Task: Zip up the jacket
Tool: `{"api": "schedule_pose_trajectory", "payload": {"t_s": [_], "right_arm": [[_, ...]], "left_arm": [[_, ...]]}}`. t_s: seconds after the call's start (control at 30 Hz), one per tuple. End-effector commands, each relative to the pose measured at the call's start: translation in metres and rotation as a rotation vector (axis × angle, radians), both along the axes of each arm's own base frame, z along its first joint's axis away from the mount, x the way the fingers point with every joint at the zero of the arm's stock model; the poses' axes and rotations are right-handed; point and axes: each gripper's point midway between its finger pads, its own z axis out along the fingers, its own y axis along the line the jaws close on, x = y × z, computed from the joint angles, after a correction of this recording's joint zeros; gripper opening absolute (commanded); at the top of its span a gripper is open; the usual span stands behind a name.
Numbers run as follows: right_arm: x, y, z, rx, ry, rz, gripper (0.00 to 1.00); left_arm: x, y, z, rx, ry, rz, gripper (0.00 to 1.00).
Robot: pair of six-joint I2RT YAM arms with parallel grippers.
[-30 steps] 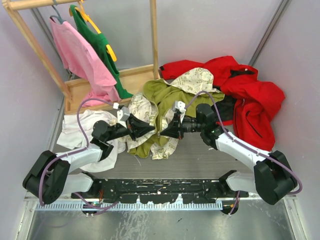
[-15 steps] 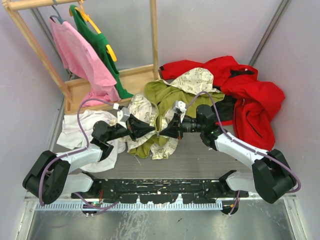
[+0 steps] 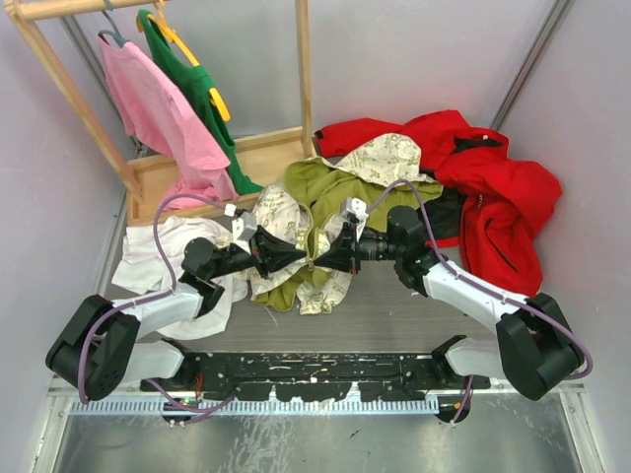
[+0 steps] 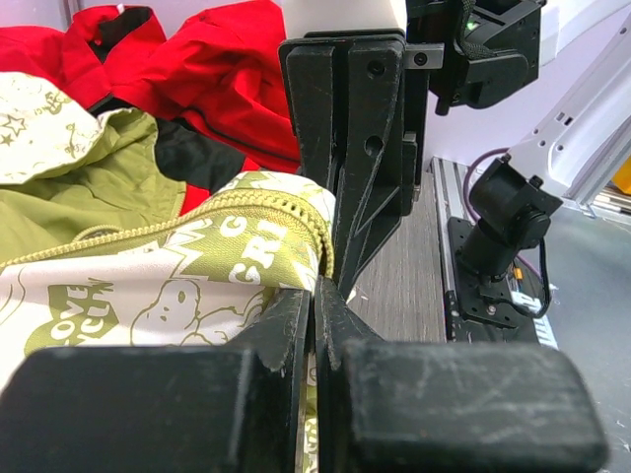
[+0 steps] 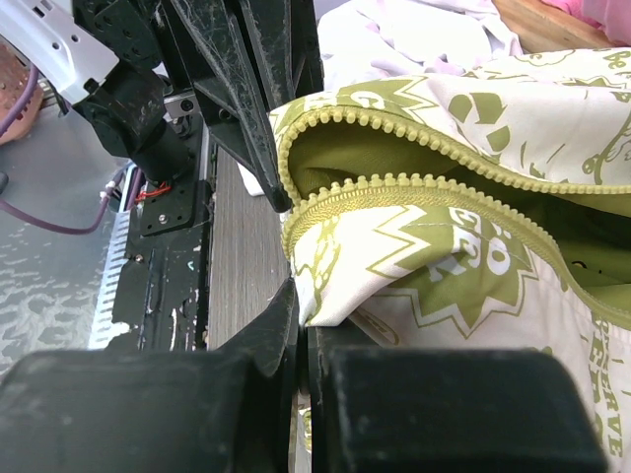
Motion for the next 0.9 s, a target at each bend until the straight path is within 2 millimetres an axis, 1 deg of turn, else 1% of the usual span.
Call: {"api": "schedule_pose_trajectory", "payload": {"t_s": [0.0,0.57,0.87], "right_arm": [[-0.0044,0.0027,0.0172,0.041,-0.065,0.036,0.01],[-0.0045,0.0021,0.0183,0.039,-0.071,0.034,0.01],[-0.0056,0.0030,0.0154,0.033,-0.059,0.050,0.01]], "left_arm": [[-0.0020,0.0001,0.0164,-0.036,-0.102,0.004,0.03],[-0.0016,0.0014,0.0163,-0.034,-0.109,0.015,0.02],[-0.0030,0.0026,0.0196,-0.041,-0.117,0.019,0.02]]}}
